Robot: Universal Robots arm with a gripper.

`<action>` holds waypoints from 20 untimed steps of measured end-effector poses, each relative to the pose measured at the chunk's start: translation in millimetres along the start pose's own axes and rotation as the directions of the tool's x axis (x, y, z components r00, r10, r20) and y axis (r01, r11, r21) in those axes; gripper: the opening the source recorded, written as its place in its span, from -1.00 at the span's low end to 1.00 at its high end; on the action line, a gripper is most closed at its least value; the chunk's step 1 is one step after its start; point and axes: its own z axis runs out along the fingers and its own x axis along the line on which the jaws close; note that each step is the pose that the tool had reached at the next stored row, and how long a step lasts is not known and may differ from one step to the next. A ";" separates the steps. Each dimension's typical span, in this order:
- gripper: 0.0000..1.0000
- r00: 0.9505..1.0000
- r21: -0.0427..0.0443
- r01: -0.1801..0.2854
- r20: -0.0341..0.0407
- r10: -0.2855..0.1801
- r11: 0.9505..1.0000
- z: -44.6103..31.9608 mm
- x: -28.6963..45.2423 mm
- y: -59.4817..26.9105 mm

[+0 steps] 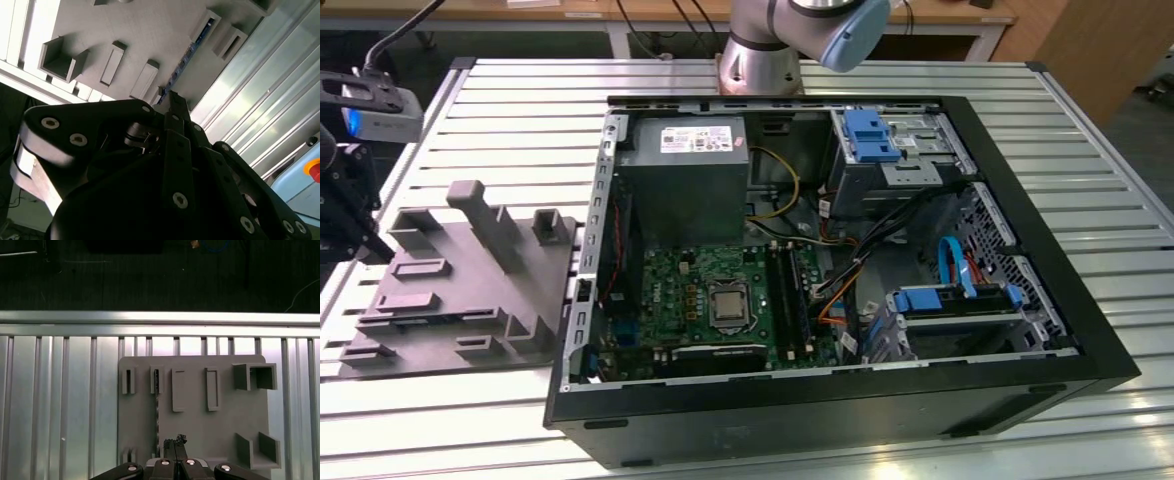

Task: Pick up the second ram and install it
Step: 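Pick up the second ram and move it above second insertion slot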

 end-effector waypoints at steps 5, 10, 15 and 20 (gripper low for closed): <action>-0.80 1.000 0.000 0.000 0.000 0.000 1.000 8.4 2.6 -0.3; -0.80 1.000 0.000 0.000 0.000 0.000 1.000 16.7 3.8 -0.7; -0.80 1.000 0.006 0.000 0.001 0.000 1.000 23.1 4.8 -0.2; -0.80 1.000 0.015 0.001 0.001 -0.001 1.000 30.6 5.5 0.6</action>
